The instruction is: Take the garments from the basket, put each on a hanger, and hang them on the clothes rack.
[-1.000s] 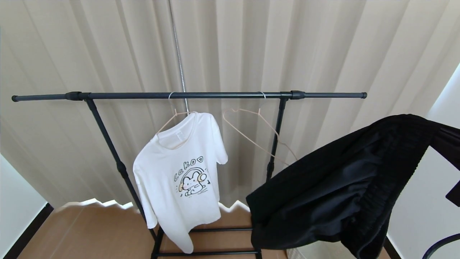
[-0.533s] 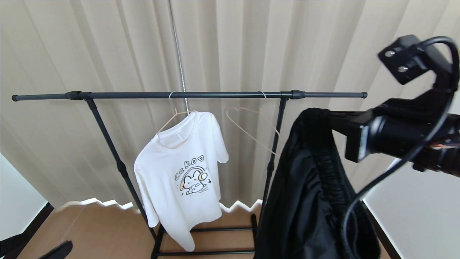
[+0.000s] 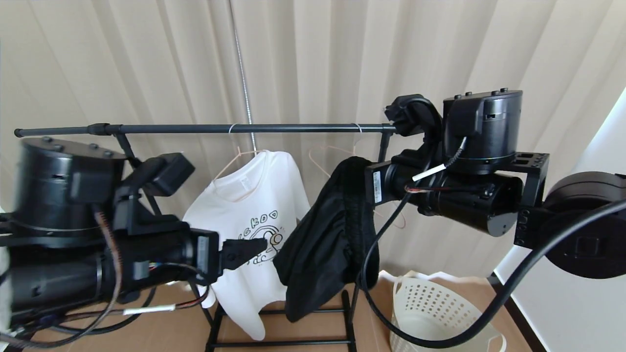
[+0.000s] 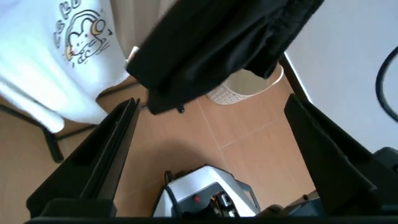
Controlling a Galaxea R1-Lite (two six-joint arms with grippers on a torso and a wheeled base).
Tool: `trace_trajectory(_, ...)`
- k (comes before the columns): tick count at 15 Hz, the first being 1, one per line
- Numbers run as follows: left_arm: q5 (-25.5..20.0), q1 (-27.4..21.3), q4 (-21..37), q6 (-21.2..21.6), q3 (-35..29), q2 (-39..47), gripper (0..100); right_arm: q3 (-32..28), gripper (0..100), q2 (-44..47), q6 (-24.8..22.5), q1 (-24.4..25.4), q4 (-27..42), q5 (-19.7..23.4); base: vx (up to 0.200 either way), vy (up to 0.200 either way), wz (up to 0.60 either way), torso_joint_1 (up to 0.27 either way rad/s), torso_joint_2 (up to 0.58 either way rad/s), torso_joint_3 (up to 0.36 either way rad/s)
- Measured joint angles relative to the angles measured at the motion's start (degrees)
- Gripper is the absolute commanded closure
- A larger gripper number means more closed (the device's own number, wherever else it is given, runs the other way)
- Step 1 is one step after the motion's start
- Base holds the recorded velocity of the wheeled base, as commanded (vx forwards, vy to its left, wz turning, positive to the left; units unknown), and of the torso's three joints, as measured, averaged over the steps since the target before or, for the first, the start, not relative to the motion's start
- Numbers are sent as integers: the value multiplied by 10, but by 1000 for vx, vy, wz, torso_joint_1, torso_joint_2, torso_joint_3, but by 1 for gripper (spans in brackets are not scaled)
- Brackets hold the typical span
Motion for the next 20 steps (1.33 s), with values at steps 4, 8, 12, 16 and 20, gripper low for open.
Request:
trace_trajectory(4,32,-28,-97,-47,-34,124,0,-47,100,45,35,11,2,-81,0,0,0,0,0,0)
trace_trajectory(8,122,-65,-216,-108,-39,213,0,-118,100,96,89,37,4,-178,0,0,0,0,0,0)
trace_trajectory(12,134,-98,-258,-135,-38,236,0,-130,100,111,94,41,4,-184,0,0,0,0,0,0)
trace_trajectory(16,152,-109,-288,-149,-40,251,0,-126,100,113,95,49,1,-191,0,0,0,0,0,0)
trace_trajectory(20,223,-111,-326,-149,-61,298,0,-120,100,108,97,68,-1,-199,0,0,0,0,0,0)
